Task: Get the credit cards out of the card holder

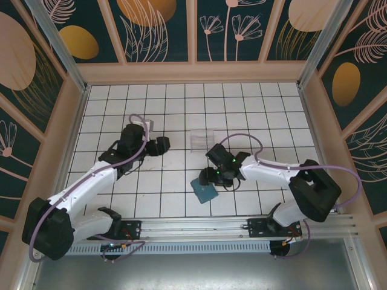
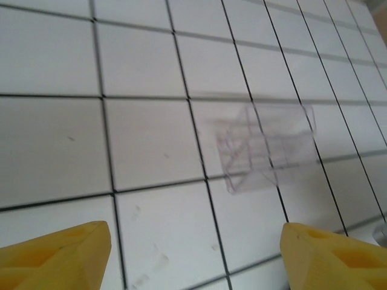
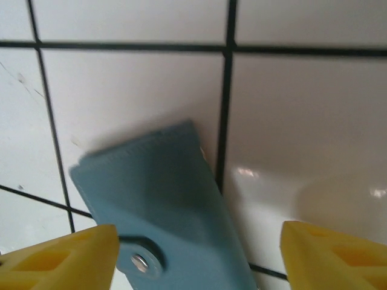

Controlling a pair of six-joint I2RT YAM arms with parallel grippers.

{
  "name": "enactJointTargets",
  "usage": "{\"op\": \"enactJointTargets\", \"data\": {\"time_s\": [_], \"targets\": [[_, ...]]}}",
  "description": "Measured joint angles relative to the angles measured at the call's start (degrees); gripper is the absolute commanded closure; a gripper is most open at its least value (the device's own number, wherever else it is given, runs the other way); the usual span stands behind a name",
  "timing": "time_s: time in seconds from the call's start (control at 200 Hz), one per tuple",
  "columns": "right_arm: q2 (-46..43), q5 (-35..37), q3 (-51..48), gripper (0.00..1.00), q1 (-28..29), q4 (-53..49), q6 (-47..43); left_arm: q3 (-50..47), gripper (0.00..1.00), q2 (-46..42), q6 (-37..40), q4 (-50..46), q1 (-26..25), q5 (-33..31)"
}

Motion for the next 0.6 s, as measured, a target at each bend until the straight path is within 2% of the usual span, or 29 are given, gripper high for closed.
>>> {"op": "enactJointTargets", "data": {"time_s": [0.035, 0.075, 0.235, 0.425, 0.596], "targets": [[-1.0, -0.9, -1.5, 0.33, 0.0, 0.7, 0.2, 0.2, 0.40, 0.6, 0.1, -0.5, -1.5, -0.2], [-2.2, -2.1, -3.1, 0.34, 0.0, 1.6, 0.5, 0.5, 0.41, 1.6, 0.1, -1.4, -2.8, -0.5], [-4.8, -7.1, -7.6, 0.38, 0.1, 6.9, 2.4, 2.0, 0.39, 4.9, 0.0, -4.3, -6.0, -1.8], [-5.6, -12.2, -8.5, 0.39, 0.5, 11.5, 2.9, 4.3, 0.36, 7.8, 2.0, -6.2, -8.7, -1.1], [-9.6, -12.7, -9.4, 0.39, -2.2, 12.2, 2.4, 8.8, 0.36, 12.4, 6.5, -7.7, -13.8, -0.2]]}}
